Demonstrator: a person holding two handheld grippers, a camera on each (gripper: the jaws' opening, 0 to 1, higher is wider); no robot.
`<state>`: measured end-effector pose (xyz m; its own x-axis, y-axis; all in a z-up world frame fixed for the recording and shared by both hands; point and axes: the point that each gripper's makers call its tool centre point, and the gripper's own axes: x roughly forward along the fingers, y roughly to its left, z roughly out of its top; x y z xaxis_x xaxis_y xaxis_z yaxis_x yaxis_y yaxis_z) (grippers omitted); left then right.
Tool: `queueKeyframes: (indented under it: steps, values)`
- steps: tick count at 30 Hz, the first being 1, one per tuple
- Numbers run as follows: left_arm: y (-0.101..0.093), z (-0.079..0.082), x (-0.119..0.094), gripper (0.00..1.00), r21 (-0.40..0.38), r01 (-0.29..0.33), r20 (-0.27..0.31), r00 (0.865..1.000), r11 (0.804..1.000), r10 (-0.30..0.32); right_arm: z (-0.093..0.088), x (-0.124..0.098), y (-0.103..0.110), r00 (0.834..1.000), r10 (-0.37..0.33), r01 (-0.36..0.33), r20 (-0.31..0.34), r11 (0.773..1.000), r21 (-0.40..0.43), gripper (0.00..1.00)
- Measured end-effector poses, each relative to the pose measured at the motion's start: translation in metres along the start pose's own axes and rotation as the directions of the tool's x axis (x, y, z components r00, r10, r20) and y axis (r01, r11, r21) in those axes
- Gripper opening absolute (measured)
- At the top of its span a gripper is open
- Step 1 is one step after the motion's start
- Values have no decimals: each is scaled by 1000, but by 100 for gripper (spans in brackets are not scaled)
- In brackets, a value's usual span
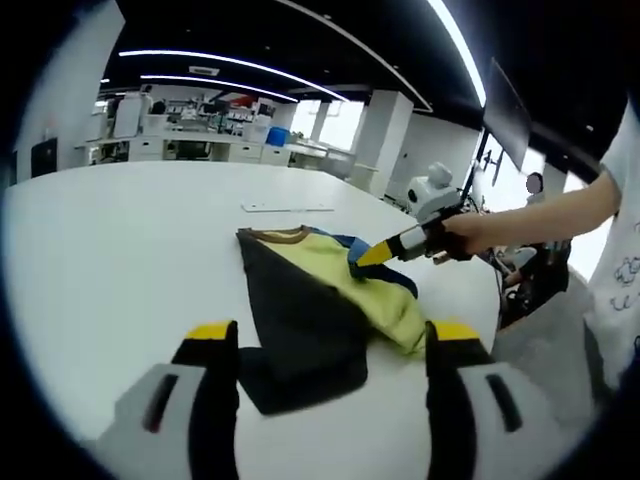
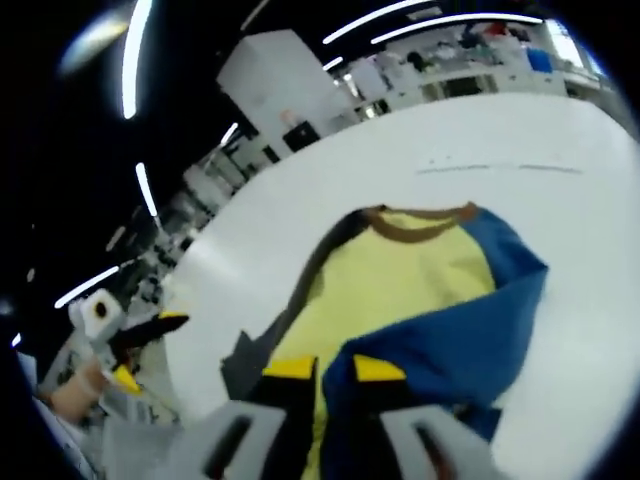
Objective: Fold the garment on the visible template until the final outline fits inside the template.
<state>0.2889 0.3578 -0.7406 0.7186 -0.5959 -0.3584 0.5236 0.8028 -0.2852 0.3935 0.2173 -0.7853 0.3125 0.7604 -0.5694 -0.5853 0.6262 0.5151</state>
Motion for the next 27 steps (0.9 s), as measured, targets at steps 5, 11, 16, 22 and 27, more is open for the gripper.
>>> queueKeyframes:
  steps: [5, 11, 16, 22, 27]
  values:
    - [-3, -1, 0, 73, -2, 5, -1, 1000, 1000, -5, 2, -11, 7, 996, 80, -79, 30, 996, -47, 32]
    - [-5, -2, 2, 73, -1, 15, -5, 1000, 1000, -15, -6, -30, 6, 996, 79, -75, 44, 993, -92, 55]
    - [-8, -2, 5, 73, 3, 22, -10, 1000, 1000, -22, -10, -40, -10, 998, 38, -33, 55, 995, -95, 66]
    - [-10, -5, 7, 73, -1, 29, -12, 999, 1000, -29, -10, -47, -36, 997, -28, 35, 76, 995, -93, 80]
    - [-10, -7, 7, 73, -7, 29, -17, 999, 1000, -29, -15, -52, -50, 996, -61, 67, 67, 994, -82, 79]
